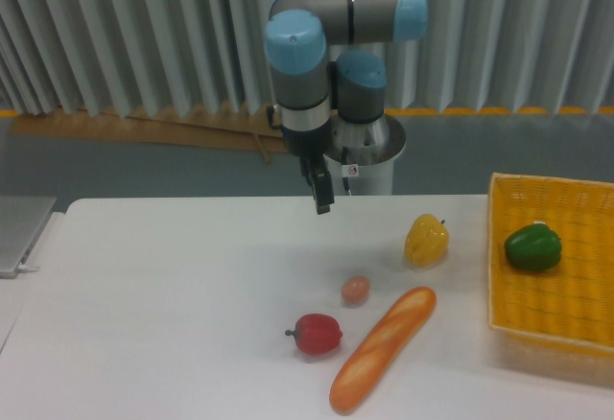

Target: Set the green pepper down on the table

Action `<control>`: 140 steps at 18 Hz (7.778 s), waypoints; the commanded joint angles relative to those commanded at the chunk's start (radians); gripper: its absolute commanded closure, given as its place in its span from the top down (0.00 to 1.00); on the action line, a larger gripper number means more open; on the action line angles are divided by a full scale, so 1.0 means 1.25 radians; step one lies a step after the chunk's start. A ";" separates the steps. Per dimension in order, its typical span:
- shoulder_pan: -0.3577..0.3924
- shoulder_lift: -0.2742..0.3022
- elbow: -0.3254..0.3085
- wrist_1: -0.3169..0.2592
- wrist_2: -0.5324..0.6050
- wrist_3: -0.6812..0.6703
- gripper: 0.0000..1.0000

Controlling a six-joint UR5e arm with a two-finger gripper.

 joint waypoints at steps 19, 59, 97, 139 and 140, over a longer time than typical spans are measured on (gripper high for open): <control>0.102 -0.002 -0.011 0.001 -0.002 0.137 1.00; 0.463 -0.118 -0.054 0.144 -0.005 0.642 1.00; 0.486 -0.210 -0.110 0.241 0.063 0.442 1.00; 0.290 -0.032 -0.045 0.041 -0.091 0.166 0.46; 0.257 -0.032 -0.039 0.043 -0.091 0.132 0.46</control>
